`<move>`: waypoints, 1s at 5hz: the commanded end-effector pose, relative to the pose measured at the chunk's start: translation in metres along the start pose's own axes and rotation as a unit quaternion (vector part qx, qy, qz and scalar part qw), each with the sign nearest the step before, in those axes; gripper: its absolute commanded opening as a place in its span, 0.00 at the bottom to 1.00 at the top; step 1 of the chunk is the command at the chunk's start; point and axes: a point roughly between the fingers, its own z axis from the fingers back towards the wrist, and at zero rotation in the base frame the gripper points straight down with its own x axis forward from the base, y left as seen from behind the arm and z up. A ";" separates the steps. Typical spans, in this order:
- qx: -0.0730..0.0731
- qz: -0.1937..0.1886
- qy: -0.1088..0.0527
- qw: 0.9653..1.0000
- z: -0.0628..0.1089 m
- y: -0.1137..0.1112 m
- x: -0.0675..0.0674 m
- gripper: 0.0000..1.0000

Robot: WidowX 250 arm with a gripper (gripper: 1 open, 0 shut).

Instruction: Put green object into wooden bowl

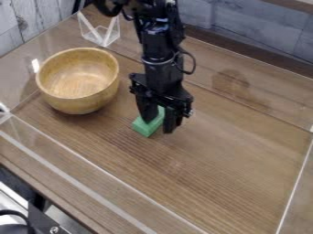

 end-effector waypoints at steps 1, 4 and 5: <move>0.007 -0.033 -0.018 0.999 0.012 -0.004 -0.001 0.00; 0.000 0.017 -0.029 0.999 0.023 0.000 -0.001 0.00; 0.004 0.032 -0.031 0.999 0.021 -0.009 0.010 0.00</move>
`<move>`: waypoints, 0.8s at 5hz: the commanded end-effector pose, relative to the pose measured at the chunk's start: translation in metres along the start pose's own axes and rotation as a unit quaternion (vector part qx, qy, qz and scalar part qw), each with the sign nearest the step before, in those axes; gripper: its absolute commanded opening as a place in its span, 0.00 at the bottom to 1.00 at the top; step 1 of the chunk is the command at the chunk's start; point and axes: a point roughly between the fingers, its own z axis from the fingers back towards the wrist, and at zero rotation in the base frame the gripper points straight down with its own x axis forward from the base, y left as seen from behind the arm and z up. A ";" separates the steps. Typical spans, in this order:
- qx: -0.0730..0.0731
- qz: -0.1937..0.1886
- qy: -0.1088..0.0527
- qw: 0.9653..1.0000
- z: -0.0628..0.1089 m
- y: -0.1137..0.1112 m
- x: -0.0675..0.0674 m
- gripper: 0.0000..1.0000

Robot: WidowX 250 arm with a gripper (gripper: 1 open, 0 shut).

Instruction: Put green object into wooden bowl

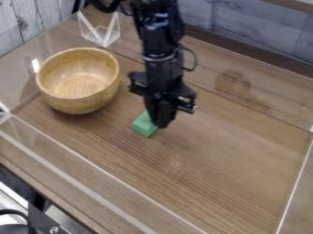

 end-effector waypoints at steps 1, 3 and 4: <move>0.000 0.009 -0.023 1.000 0.011 -0.008 0.019 1.00; 0.004 0.023 -0.016 1.000 0.008 0.001 0.013 0.00; 0.001 0.034 -0.016 0.999 0.015 0.002 0.011 0.00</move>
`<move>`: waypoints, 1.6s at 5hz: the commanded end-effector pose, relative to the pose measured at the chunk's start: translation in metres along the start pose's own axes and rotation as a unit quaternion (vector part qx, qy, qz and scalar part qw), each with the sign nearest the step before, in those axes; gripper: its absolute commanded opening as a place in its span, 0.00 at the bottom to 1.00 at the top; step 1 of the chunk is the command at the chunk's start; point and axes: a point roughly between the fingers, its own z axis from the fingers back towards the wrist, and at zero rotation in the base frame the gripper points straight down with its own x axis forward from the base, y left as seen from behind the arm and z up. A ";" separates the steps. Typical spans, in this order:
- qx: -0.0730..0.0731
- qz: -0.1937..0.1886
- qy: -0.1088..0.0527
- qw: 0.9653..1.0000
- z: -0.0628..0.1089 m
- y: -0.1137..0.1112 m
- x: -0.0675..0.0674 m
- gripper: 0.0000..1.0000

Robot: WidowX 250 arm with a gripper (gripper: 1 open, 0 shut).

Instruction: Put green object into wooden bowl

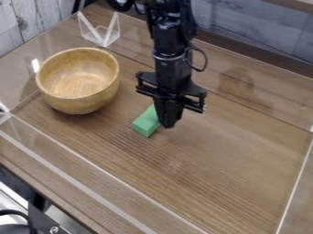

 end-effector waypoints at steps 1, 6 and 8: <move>-0.004 0.013 -0.034 0.999 0.029 0.003 0.005 0.00; -0.014 -0.002 -0.038 0.999 0.065 0.015 -0.013 1.00; -0.006 0.019 -0.033 0.999 0.043 0.010 -0.015 1.00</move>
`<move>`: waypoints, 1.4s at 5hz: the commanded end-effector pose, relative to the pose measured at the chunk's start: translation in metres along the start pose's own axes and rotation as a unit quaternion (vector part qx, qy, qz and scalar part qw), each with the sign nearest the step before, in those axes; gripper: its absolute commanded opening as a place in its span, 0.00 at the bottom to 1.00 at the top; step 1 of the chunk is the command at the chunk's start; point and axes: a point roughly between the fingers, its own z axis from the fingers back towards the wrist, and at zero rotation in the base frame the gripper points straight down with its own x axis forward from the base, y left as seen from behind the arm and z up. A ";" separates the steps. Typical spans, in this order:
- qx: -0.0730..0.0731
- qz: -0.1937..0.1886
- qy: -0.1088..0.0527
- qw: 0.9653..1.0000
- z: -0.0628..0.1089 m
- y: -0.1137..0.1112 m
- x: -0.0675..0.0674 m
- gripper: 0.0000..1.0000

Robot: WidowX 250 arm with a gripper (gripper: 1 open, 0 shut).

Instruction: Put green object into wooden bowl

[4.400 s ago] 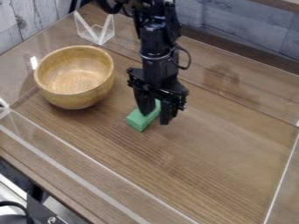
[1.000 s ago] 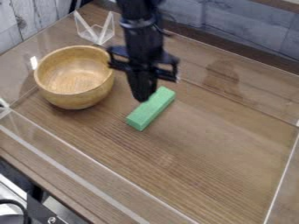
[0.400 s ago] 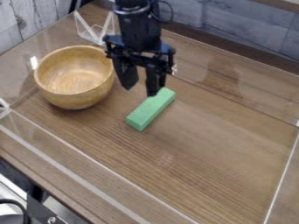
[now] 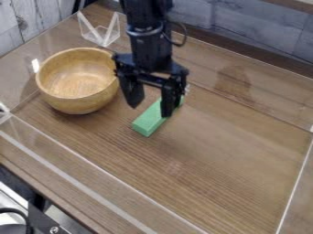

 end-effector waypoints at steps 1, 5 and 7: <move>0.007 0.010 -0.013 1.000 -0.003 -0.002 0.003 1.00; 0.015 0.059 -0.007 0.998 -0.015 -0.024 -0.003 0.00; 0.009 0.060 -0.011 0.998 0.018 -0.016 -0.009 0.00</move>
